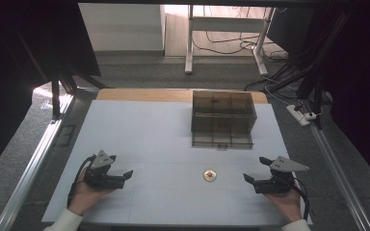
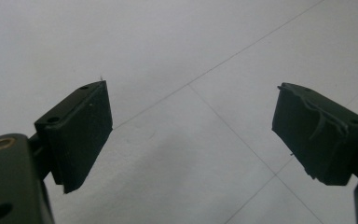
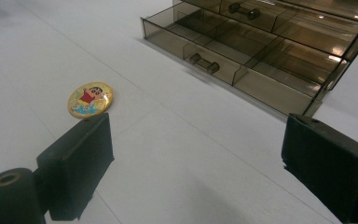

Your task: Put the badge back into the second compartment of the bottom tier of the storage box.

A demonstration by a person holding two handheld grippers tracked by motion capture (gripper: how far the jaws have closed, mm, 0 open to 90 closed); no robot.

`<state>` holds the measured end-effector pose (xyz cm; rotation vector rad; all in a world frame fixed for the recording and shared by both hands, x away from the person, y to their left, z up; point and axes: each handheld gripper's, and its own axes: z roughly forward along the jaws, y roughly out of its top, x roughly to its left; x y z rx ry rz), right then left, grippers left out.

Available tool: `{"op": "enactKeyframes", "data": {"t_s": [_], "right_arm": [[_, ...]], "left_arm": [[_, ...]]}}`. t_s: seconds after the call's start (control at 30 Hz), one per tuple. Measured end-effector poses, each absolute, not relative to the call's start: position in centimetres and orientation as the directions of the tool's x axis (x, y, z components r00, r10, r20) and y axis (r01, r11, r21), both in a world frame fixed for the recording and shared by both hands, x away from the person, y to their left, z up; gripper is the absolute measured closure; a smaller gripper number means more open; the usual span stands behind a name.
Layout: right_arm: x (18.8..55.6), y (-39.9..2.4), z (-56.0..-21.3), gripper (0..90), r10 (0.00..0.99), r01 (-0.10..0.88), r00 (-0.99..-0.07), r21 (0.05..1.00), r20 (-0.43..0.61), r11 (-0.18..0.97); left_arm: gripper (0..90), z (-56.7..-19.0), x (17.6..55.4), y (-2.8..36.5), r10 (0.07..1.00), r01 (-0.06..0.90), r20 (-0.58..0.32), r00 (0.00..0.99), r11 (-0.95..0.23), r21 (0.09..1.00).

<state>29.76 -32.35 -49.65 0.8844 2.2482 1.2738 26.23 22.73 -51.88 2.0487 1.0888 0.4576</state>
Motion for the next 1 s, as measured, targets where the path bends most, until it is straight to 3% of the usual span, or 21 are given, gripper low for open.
{"op": "enactKeyframes", "data": {"t_s": [1.0], "right_arm": [[29.65, -31.99, -49.75, 11.5, 0.682, 0.335, -0.731, 0.854, -0.032, 0.399]], "left_arm": [[12.2, -51.84, 26.17, 22.66, 0.814, 0.551, -0.048, 0.580, -0.347, 0.759]]}}
